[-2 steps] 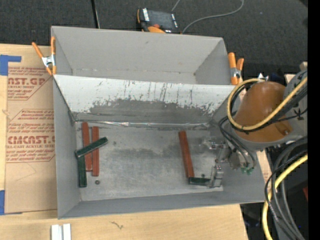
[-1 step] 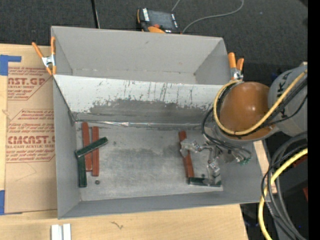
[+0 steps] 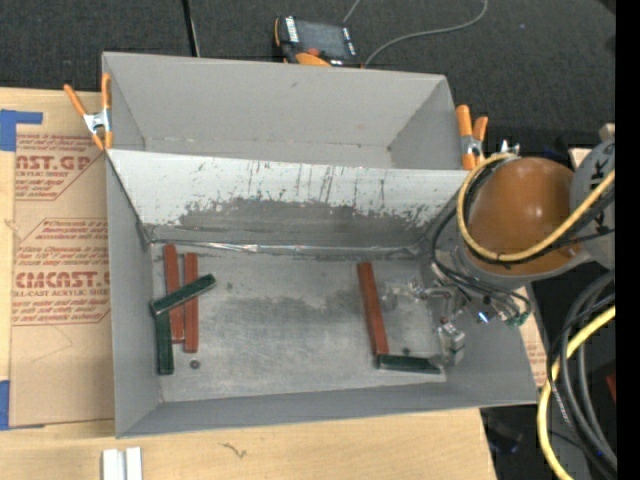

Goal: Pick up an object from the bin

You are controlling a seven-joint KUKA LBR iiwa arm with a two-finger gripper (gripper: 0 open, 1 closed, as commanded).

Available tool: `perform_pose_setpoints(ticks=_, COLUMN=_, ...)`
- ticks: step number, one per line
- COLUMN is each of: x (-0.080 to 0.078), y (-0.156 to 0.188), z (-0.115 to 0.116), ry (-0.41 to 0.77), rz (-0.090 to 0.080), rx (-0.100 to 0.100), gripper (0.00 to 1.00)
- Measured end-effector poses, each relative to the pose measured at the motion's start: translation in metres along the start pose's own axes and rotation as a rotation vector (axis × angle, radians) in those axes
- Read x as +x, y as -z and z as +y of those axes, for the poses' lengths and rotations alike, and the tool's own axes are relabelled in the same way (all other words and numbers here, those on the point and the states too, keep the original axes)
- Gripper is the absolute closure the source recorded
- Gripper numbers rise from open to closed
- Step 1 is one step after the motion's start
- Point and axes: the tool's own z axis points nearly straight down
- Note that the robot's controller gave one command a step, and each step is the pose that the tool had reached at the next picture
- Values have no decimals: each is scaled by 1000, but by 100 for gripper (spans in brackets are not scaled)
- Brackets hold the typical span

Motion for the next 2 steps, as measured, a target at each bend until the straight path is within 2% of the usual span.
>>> perform_pose_setpoints(ticks=1, x=8, y=-11, z=42, ry=-73, rz=-1, rx=-3, gripper=0)
perform_pose_setpoints(ticks=2, x=13, y=-34, z=27, ry=396, rz=-5, rx=1, gripper=0)
